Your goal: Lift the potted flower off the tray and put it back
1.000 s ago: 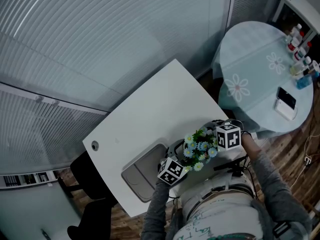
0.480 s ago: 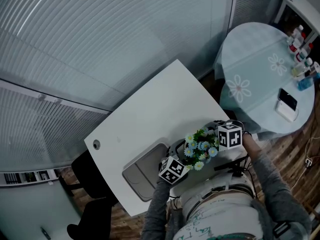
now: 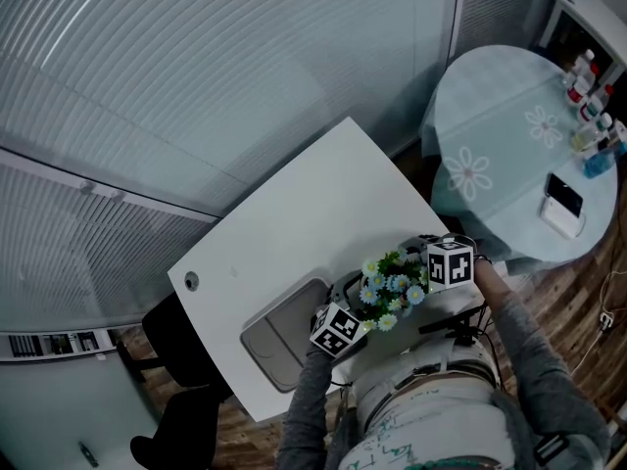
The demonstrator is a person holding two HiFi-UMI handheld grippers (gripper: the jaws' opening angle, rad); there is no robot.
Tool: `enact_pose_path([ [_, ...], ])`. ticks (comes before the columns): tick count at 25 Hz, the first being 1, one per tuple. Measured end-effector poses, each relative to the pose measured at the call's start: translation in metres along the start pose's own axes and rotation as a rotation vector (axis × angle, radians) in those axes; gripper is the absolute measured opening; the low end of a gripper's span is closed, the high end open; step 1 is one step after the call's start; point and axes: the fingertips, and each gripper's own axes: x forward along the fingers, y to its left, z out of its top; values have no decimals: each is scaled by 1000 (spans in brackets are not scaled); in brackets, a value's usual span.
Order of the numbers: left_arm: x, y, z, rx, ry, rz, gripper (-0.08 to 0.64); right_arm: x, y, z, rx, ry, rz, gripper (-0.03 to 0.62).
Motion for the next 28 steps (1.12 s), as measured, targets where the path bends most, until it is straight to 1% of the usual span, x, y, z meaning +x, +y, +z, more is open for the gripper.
enact_pose_path([
  [10, 1, 1, -1, -3, 5, 0, 443, 1, -1, -4, 11, -9, -5, 376],
  [13, 1, 2, -1, -2, 0, 5, 443, 1, -1, -1, 16, -43, -9, 376],
  [17, 2, 1, -5, -6, 18, 4, 443, 1, 1, 0, 31, -69, -16, 376],
  [23, 1, 2, -2, -5, 14, 5, 443, 2, 0, -1, 40, -57, -23, 376],
  [28, 4, 1, -6, -14, 18, -3, 443, 3, -1, -6, 80, -62, -44, 376],
])
